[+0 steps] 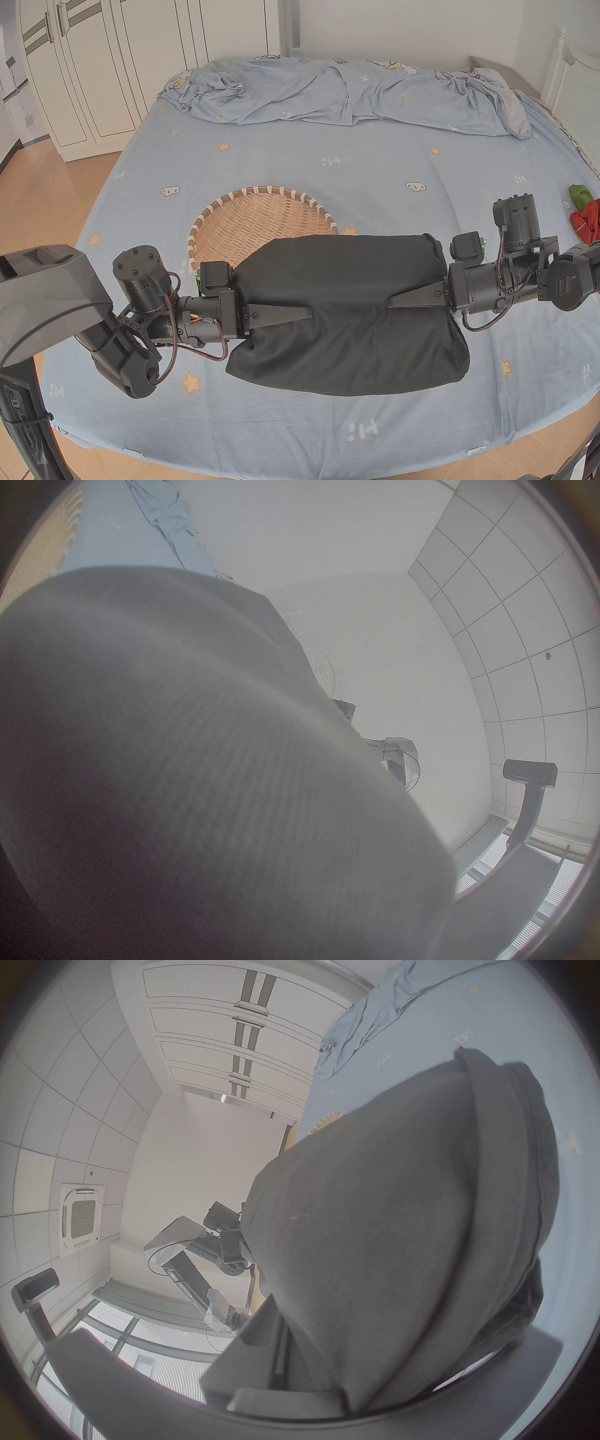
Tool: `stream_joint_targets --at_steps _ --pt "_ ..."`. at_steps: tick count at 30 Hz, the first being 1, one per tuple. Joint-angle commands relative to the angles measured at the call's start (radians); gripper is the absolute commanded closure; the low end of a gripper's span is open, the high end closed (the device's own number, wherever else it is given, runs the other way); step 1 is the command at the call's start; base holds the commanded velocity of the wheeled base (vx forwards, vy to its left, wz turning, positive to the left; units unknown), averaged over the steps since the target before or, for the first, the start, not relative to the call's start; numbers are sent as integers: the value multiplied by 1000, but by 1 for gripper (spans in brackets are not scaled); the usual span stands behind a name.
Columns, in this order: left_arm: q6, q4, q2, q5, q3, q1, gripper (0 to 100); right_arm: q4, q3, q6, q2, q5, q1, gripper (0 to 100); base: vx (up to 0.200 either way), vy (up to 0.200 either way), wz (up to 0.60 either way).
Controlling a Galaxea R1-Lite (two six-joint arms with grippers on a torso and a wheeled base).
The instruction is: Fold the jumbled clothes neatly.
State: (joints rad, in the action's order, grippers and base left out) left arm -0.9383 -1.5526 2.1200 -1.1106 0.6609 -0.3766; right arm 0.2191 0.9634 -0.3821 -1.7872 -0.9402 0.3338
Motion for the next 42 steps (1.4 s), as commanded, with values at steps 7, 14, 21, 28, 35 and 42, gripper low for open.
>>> stream_joint_targets --at_steps 7,14,21,28,35,42 --pt "0 -18 1 0 3 2 100 0 0 0 -3 0 1 100 0 200 0" --pt "1 -18 1 0 2 5 100 2 0 0 -8 0 1 100 0 200 0" --pt "10 -18 -3 -17 -21 -1 100 2 0 0 -8 0 2 100 0 57 0" --pt "70 -18 -5 -25 -43 4 100 2 -2 0 -8 0 2 100 0 0 0" --pt "84 -18 -6 -25 -55 8 100 2 0 0 -14 0 1 100 0 0 0" --pt "82 -18 -8 -25 -56 10 100 2 -2 2 -18 0 1 100 0 0 0"
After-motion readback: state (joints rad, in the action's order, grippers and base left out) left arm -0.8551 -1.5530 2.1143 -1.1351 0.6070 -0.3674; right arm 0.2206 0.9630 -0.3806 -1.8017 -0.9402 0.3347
